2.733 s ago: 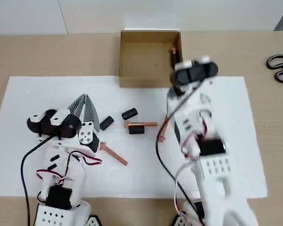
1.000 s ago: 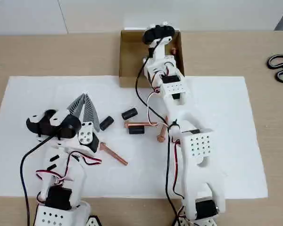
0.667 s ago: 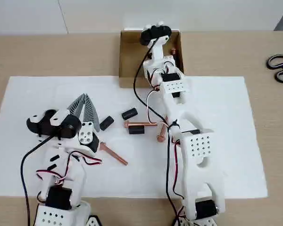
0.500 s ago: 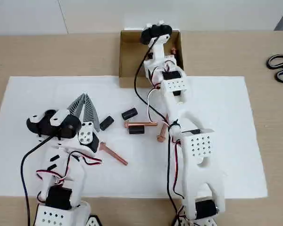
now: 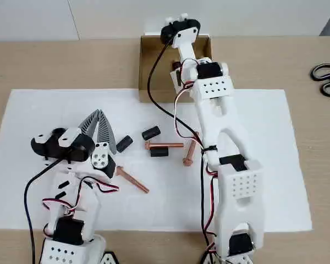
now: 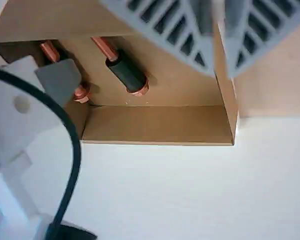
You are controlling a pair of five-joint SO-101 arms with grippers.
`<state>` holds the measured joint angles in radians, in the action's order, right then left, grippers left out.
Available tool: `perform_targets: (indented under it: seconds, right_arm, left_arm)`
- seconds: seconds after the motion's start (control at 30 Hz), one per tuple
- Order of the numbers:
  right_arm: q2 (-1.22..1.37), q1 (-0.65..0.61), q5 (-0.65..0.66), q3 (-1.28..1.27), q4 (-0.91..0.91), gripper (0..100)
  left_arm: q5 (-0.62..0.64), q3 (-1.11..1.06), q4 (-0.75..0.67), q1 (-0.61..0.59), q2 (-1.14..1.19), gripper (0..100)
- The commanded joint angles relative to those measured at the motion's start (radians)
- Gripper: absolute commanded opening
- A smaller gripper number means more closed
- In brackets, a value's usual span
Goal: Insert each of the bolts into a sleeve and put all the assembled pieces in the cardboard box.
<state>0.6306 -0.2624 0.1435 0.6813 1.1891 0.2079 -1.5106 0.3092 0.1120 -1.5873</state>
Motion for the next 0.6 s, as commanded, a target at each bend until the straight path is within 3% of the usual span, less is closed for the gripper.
perform_targets:
  seconds: [0.0, 0.2, 0.43, 0.5, 0.57]
  right_arm:
    - [-0.122, -0.01, 0.006, 0.054, 0.128, 19.7]
    - [-0.222, -0.114, 0.006, 0.054, 0.335, 19.7]
    - [-0.202, -0.292, -0.003, 0.049, 0.346, 19.5]
    - [-0.2, -0.308, -0.097, 0.049, 0.343, 19.5]
    - [-0.202, -0.306, -0.279, 0.054, 0.341, 19.5]
  left_arm:
    - [-0.002, 0.005, -0.026, -0.002, -0.011, 1]
    - [-0.002, 0.005, -0.025, -0.002, -0.011, 1]
    - [-0.002, 0.005, -0.025, -0.002, -0.011, 1]
    - [-0.002, 0.005, -0.025, -0.002, -0.011, 1]
    - [-0.002, 0.005, -0.025, -0.002, -0.011, 1]
